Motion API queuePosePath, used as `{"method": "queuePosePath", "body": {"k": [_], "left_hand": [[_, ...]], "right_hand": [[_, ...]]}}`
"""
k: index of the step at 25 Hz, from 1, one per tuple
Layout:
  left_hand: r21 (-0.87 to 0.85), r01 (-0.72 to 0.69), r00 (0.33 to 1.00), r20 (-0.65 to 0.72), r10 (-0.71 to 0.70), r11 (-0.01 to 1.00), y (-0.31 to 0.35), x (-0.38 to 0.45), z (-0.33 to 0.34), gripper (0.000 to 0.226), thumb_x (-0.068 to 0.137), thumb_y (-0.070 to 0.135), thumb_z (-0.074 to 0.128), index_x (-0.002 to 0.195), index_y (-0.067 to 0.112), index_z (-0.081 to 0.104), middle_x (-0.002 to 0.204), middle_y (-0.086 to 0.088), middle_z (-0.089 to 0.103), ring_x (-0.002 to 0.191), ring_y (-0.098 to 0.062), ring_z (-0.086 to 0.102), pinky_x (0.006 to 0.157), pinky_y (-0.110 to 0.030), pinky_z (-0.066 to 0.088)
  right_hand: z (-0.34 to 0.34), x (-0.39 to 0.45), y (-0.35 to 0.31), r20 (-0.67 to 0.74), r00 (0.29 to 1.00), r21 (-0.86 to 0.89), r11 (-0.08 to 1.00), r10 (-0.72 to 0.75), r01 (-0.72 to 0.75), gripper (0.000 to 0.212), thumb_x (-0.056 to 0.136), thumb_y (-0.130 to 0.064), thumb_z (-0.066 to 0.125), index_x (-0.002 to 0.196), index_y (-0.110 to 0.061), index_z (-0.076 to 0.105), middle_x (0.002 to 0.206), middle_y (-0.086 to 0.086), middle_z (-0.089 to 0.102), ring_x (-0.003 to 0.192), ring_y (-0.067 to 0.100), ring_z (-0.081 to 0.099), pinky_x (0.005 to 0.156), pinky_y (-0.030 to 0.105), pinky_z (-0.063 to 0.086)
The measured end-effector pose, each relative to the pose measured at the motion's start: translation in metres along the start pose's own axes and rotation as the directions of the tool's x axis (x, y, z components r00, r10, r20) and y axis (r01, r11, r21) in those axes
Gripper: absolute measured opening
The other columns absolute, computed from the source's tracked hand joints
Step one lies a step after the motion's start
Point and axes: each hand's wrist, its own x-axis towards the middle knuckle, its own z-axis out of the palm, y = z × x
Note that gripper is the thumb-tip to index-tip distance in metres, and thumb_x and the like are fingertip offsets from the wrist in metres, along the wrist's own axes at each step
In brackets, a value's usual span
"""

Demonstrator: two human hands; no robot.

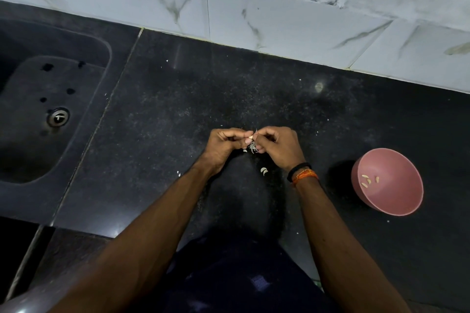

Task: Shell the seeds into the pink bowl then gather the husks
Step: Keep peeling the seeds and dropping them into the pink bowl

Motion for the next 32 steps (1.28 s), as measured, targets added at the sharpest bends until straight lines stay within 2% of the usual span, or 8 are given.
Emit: {"method": "queuePosePath", "body": {"k": [3,11,18,23,32], "left_hand": [[0.009,-0.007,1.0,0.022,0.007,1.0,-0.0002,-0.001,0.0,0.021,0.08,-0.01,0.073,0.096,0.003,0.078,0.097,-0.014,0.075,0.091,-0.022,0.071,0.075,-0.027,0.056],[0.032,-0.027,0.999,0.034,0.026,0.999,-0.002,-0.001,-0.0018,0.02,0.08,-0.008,0.074,0.096,0.003,0.078,0.101,-0.019,0.073,0.094,-0.028,0.068,0.079,-0.031,0.056],[0.054,-0.025,0.999,0.039,0.023,0.998,-0.0019,-0.0013,-0.0012,0.023,0.081,-0.01,0.073,0.092,0.008,0.08,0.097,-0.013,0.075,0.09,-0.024,0.07,0.077,-0.03,0.057],[0.105,-0.032,0.999,0.044,0.027,0.994,-0.0009,-0.0002,-0.0007,0.019,0.08,-0.01,0.074,0.097,-0.002,0.075,0.092,-0.009,0.075,0.086,-0.019,0.07,0.073,-0.027,0.056],[0.055,-0.022,0.999,0.047,0.019,0.998,-0.0017,0.0004,-0.0001,0.019,0.084,-0.009,0.071,0.102,-0.002,0.073,0.092,-0.012,0.076,0.083,-0.018,0.071,0.072,-0.026,0.058]], "right_hand": [[-0.0006,0.001,0.0008,0.004,1.0,-0.003,1.0,0.022,-0.022,0.01,0.093,-0.011,0.068,0.09,-0.009,0.078,0.074,0.002,0.076,0.067,0.014,0.075,0.071,0.031,0.063],[-0.0025,0.0,0.0023,0.044,0.997,0.09,0.993,0.07,-0.074,0.012,0.096,-0.011,0.068,0.091,-0.006,0.078,0.073,0.007,0.075,0.067,0.017,0.073,0.069,0.03,0.062],[-0.0021,0.0009,0.0035,0.043,0.997,0.055,0.996,0.062,-0.065,0.012,0.094,-0.007,0.067,0.086,-0.006,0.077,0.072,0.008,0.075,0.067,0.02,0.074,0.068,0.033,0.063],[-0.0016,0.0014,0.0048,0.049,0.997,0.008,0.999,0.052,-0.053,0.01,0.093,-0.009,0.068,0.089,-0.008,0.078,0.072,0.004,0.075,0.067,0.016,0.074,0.066,0.03,0.063],[0.0028,0.0,0.0034,-0.005,0.998,0.032,0.998,0.062,-0.062,0.01,0.092,-0.012,0.07,0.083,-0.015,0.074,0.07,-0.002,0.071,0.061,0.005,0.066,0.062,0.022,0.056]]}}
